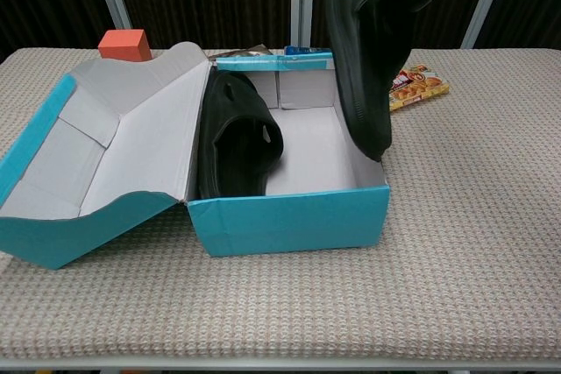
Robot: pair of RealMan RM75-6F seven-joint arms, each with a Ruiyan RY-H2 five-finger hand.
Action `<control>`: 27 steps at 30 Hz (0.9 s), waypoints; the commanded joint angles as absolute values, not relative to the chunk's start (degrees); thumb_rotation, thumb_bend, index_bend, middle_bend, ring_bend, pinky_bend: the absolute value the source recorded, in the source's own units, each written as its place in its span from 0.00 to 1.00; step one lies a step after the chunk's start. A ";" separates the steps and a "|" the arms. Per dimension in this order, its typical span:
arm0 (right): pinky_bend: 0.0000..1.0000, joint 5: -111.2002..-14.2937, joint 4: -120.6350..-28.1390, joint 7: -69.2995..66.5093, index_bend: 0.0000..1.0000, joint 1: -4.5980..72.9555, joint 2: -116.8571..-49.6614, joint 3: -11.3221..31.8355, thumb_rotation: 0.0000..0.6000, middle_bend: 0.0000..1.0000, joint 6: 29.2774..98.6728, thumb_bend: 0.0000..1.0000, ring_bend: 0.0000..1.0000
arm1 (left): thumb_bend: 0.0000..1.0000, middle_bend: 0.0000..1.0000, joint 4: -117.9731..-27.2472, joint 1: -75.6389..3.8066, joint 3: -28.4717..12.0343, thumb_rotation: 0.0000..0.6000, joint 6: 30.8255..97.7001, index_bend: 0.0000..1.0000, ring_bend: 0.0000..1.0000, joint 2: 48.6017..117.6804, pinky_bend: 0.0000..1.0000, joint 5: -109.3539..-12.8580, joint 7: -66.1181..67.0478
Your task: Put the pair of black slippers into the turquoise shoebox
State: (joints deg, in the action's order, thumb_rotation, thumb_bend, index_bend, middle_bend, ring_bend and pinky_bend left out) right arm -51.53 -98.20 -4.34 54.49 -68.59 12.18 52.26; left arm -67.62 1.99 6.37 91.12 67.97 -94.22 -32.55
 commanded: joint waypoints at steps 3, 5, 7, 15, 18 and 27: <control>0.42 -52.95 -94.14 -5.36 0.61 55.02 -73.37 13.93 1.00 0.54 50.48 0.05 0.30 | 0.00 0.19 -66.69 2.38 6.16 1.00 91.37 0.13 0.03 68.35 0.15 -93.73 -33.51; 0.42 -52.74 -92.73 -5.48 0.61 55.50 -74.73 14.24 1.00 0.54 49.08 0.05 0.30 | 0.00 0.19 -66.31 2.51 6.09 1.00 91.46 0.13 0.04 68.59 0.15 -93.61 -33.91; 0.42 -52.61 -91.55 -5.11 0.61 55.95 -75.65 14.33 1.00 0.54 47.96 0.05 0.30 | 0.00 0.19 -66.04 2.56 6.04 1.00 91.57 0.13 0.04 68.78 0.15 -93.63 -34.09; 0.42 -52.41 -87.36 -3.37 0.61 57.13 -78.45 13.91 1.00 0.54 43.81 0.06 0.30 | 0.00 0.19 -65.03 2.40 5.58 1.00 91.63 0.13 0.03 69.00 0.15 -93.46 -35.15; 0.42 -52.15 -85.84 -3.05 0.61 57.79 -79.36 13.73 1.00 0.54 41.64 0.06 0.30 | 0.00 0.19 -64.84 2.37 5.60 1.00 91.53 0.13 0.03 69.24 0.15 -93.53 -35.26; 0.42 -51.59 -82.50 -2.92 0.61 59.21 -82.45 14.27 1.00 0.54 38.39 0.06 0.30 | 0.00 0.19 -64.28 2.56 5.51 1.00 91.46 0.13 0.04 69.51 0.15 -93.28 -35.65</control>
State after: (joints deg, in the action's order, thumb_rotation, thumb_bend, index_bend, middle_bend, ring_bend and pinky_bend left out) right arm -51.73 -82.79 -3.00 59.04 -82.17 14.19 38.63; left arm -64.27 2.56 5.51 91.46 69.51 -93.29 -35.65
